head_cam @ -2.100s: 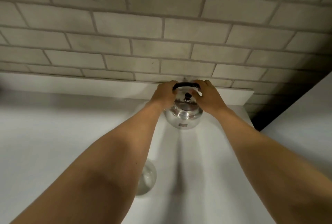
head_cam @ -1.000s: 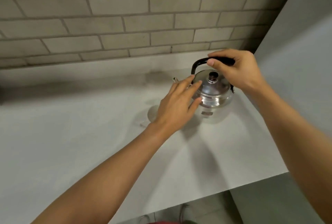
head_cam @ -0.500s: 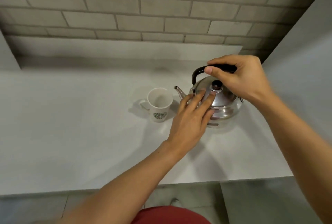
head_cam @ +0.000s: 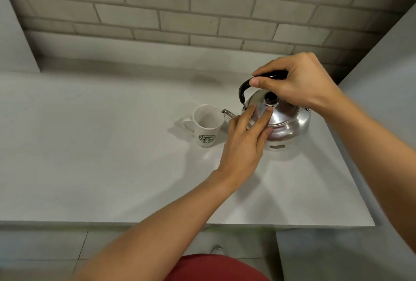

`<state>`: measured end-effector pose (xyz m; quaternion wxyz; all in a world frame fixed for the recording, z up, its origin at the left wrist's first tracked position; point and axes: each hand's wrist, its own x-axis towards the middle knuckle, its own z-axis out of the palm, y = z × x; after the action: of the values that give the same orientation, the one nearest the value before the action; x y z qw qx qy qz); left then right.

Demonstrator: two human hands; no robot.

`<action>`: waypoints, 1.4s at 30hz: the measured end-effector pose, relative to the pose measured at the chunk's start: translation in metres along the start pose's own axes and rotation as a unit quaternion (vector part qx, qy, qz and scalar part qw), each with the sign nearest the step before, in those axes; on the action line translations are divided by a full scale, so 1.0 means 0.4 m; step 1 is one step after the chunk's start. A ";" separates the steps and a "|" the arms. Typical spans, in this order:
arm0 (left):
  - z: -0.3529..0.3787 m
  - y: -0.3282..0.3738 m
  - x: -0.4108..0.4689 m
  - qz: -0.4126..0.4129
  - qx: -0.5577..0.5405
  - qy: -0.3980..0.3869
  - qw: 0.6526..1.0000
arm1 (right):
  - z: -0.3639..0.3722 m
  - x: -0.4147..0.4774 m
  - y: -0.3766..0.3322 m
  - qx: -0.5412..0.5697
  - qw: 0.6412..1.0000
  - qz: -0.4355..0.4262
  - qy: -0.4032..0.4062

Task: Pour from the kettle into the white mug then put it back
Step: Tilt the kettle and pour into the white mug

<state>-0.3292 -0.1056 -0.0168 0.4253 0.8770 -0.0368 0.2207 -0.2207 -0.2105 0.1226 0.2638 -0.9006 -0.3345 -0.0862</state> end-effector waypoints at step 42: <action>0.041 0.012 0.044 -0.040 -0.120 0.043 0.991 | -0.034 0.113 -0.091 -0.114 0.981 -0.076 -0.136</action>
<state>-0.3085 -0.1188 -0.0148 0.5372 0.8101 -0.0098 0.2347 -0.2096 -0.1696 0.1642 0.1047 -0.9001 -0.4225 -0.0205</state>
